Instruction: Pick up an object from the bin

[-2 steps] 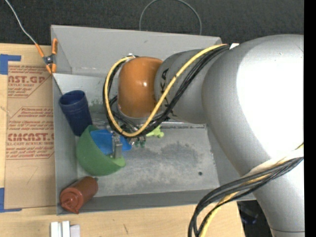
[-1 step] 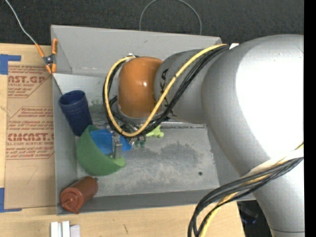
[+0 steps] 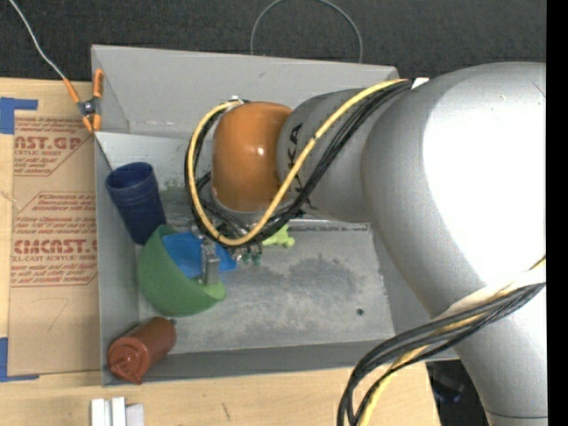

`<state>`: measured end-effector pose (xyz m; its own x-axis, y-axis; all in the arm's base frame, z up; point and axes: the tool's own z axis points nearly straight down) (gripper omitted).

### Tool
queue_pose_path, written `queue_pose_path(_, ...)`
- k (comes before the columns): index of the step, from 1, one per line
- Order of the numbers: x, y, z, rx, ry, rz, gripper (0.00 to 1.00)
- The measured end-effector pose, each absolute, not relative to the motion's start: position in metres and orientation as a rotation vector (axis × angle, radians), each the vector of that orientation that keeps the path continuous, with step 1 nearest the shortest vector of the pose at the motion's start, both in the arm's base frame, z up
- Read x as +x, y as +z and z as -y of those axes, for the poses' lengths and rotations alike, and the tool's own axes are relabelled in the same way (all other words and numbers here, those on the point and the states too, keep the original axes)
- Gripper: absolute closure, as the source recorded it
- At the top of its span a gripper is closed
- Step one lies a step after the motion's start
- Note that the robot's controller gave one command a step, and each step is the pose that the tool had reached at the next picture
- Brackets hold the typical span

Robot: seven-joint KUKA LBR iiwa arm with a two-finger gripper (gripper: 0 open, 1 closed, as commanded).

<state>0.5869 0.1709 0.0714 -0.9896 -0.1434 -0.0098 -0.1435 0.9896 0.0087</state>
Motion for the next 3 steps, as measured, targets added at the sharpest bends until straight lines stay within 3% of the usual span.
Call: queue_pose_path(3, 0.5869, 0.0714, -0.1709, -0.225, 0.015, -3.124, 1.00)
